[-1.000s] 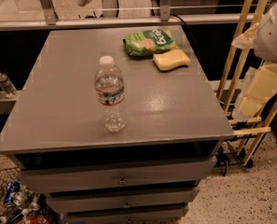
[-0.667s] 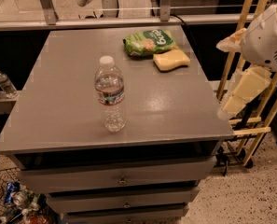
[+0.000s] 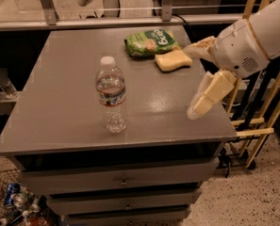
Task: Knock water bottle over
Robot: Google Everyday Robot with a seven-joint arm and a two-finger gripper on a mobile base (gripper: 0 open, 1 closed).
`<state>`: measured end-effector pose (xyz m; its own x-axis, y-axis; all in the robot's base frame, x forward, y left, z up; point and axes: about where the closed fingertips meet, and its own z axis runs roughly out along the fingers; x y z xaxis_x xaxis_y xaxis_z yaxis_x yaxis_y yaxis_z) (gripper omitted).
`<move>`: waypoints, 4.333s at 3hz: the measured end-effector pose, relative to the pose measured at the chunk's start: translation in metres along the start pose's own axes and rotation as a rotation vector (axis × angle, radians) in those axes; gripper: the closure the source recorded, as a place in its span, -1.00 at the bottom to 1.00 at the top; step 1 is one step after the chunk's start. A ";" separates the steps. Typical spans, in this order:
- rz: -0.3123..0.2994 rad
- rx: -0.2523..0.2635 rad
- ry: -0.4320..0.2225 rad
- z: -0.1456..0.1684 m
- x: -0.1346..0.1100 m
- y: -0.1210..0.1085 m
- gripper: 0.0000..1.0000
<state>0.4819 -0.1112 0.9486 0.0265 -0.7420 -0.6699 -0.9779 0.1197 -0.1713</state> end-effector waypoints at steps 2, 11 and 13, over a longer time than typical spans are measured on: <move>-0.017 -0.066 -0.122 0.025 -0.028 0.007 -1.00; -0.058 -0.191 -0.729 0.127 -0.104 0.017 0.45; -0.180 -0.157 -0.509 0.128 -0.104 -0.030 1.00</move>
Offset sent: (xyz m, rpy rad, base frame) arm -0.0007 0.0295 -0.0022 0.0880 0.0177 0.0610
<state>0.5352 0.0463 0.9308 0.2542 -0.3253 -0.9108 -0.9669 -0.1076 -0.2315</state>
